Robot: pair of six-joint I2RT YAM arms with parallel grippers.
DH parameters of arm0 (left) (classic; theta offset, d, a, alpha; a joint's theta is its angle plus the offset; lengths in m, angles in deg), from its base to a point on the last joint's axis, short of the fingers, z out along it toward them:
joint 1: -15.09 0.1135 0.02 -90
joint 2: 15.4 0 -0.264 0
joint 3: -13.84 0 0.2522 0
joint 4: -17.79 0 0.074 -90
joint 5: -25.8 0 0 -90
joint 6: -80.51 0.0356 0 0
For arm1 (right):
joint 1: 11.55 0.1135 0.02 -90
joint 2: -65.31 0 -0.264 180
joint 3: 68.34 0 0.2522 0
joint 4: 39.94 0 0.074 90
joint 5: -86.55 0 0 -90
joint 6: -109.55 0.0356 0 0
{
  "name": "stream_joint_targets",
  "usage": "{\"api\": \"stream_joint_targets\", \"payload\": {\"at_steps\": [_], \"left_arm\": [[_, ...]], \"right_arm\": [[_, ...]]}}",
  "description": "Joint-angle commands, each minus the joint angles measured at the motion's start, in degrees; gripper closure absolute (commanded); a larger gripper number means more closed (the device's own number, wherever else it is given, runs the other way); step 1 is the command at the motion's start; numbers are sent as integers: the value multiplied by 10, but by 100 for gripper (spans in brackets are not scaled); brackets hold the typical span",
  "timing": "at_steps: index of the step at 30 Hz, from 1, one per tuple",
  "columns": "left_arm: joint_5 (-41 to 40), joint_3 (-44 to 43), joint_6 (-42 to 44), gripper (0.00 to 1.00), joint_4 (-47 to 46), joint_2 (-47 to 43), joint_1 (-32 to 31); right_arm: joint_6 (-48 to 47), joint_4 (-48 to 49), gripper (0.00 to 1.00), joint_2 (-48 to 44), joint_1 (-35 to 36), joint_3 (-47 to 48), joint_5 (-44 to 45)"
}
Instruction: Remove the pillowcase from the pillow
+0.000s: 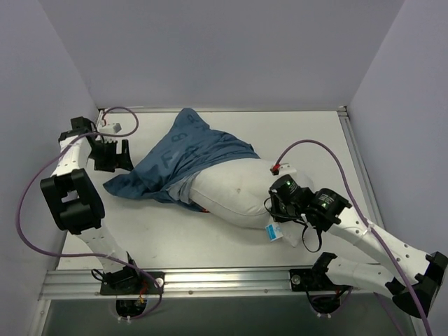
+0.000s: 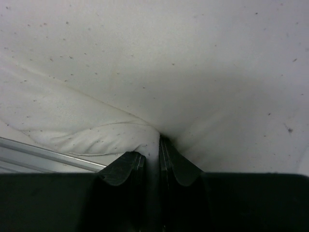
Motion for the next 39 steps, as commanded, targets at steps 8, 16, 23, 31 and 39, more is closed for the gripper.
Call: {"api": "stream_joint_targets", "payload": {"at_steps": [8, 16, 23, 31, 39], "left_arm": [[70, 83, 366, 6, 10, -175, 90], [19, 229, 551, 6, -52, -231, 7], [54, 255, 522, 6, -96, -186, -33], [7, 289, 429, 97, -213, -146, -55], [-79, 171, 259, 98, -290, -204, 59]], "right_arm": [[-27, 2, 100, 7, -60, 12, 16], [-37, 4, 100, 6, -68, 16, 10], [-38, 8, 100, 1, -76, 20, 12], [-28, 19, 100, 5, -93, 25, 27], [-61, -6, 100, 47, -147, 61, 78]]}}
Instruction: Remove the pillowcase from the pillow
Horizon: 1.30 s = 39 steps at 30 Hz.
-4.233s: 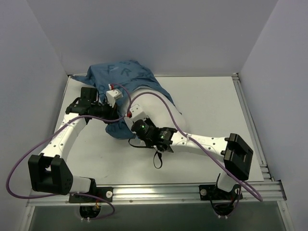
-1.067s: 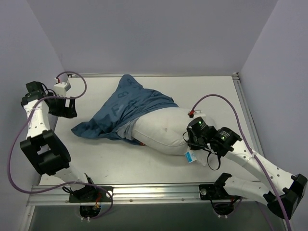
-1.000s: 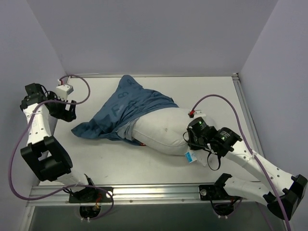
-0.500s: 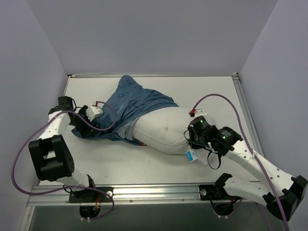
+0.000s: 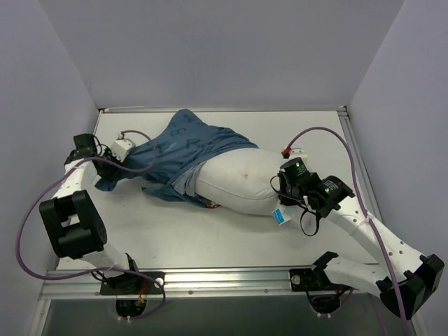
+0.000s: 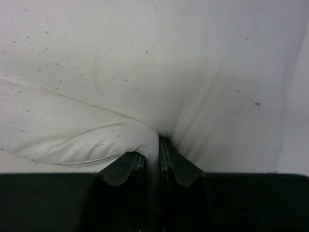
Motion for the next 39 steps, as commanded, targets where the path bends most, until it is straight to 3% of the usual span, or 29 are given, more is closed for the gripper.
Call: {"api": "stream_joint_targets", "payload": {"at_steps": [1, 6, 11, 19, 23, 25, 26, 27, 28, 29, 33, 36, 39], "left_arm": [[-70, -114, -100, 98, -92, -48, 86], [-133, -244, -85, 98, -78, -52, 144], [-195, -279, -60, 98, -116, -56, 144], [-220, -327, -88, 98, -112, -15, 151], [-193, -330, -119, 98, -82, -5, 139], [-121, -312, -146, 98, -63, -32, 128], [-94, -300, -153, 98, -56, -45, 111], [-50, -267, -161, 98, -49, -73, 100], [-36, -249, -164, 98, -47, -89, 87], [-23, -230, -167, 98, -45, -102, 62], [47, -179, -218, 98, -20, -152, 48], [59, -177, -238, 98, 10, -157, 49], [69, -165, -248, 98, 30, -171, 49]], "right_arm": [[-14, -27, 100, 19, -34, 27, 73], [-27, -41, 100, -12, -93, 33, 70], [-18, -79, 100, -30, -104, 51, 101], [-1, -120, 100, -60, -103, 86, 130], [-7, -119, 100, -50, -104, 98, 114], [-15, -105, 100, -40, -103, 95, 96], [-39, -85, 100, -39, -103, 79, 70], [-50, -48, 100, -39, -103, 69, -12], [-58, -38, 84, -31, -104, 64, -52], [-65, -32, 55, -27, -104, 65, -83], [-72, -23, 34, -38, -103, 127, -108], [-75, -10, 25, -21, -101, 202, -137], [-75, 2, 22, 44, -90, 261, -169]]}}
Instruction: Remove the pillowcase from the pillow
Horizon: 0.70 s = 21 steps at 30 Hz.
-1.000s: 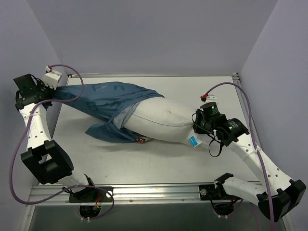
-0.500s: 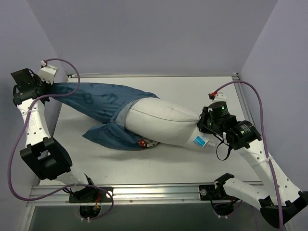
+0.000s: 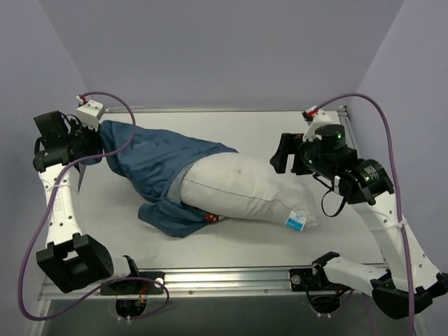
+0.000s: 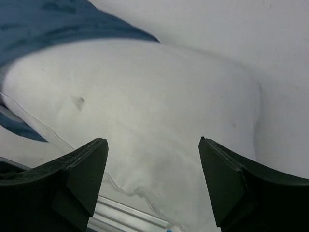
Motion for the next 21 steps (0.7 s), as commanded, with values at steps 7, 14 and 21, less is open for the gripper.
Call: {"api": "stream_joint_targets", "payload": {"at_steps": [7, 14, 21], "left_arm": [[64, 35, -51, 98, 28, -42, 4], [53, 42, -72, 98, 26, -44, 4], [17, -41, -161, 98, -13, -17, 4]], "right_arm": [[20, 74, 33, 174, 98, 99, 25], [150, 170, 96, 186, 213, -181, 74], [231, 232, 100, 227, 251, -408, 108]]}}
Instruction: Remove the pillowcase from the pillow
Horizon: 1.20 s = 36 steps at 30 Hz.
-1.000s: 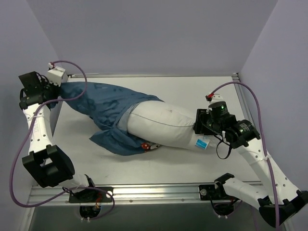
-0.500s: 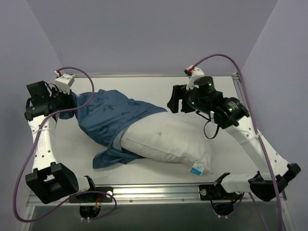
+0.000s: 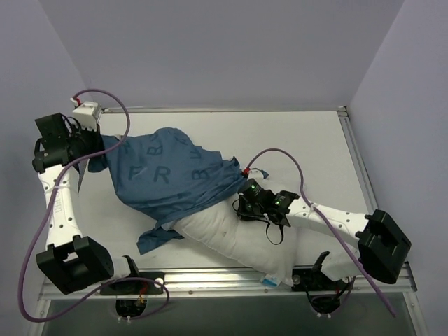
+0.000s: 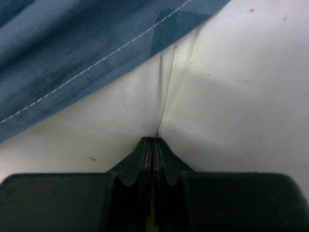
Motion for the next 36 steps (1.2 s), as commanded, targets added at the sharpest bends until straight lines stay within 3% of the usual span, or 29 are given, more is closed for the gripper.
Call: {"api": "stream_joint_targets", "payload": {"at_steps": [1, 6, 15, 18, 21, 26, 29, 30, 31, 35, 36], "left_arm": [[-7, -118, -67, 98, -61, 9, 4], [-28, -289, -105, 98, -66, 65, 27], [-94, -643, -88, 98, -41, 198, 54], [-92, -739, -93, 98, -28, 236, 53], [-114, -783, -92, 98, -45, 258, 52], [-161, -797, -66, 98, -86, 266, 63], [-91, -739, -69, 98, -27, 248, 55], [-70, -695, -57, 98, -13, 234, 33], [-59, -582, -32, 98, -6, 194, 16], [-59, -314, 17, 98, -21, 93, -47], [-58, -278, 20, 98, -11, 82, -53]], "right_arm": [[34, -76, 100, 81, 4, -84, 42], [43, -53, 100, 145, 12, -101, 53], [90, -43, 100, 151, 17, -126, 48], [89, -45, 100, 159, 20, -121, 50], [90, -46, 100, 162, 22, -120, 53], [92, -46, 100, 158, 24, -121, 52], [92, -45, 100, 146, 22, -122, 56], [89, -49, 100, 129, 20, -122, 60], [81, -57, 100, 117, 19, -114, 62], [60, -70, 100, 61, 6, -89, 43], [59, -77, 100, 60, 6, -84, 46]]}}
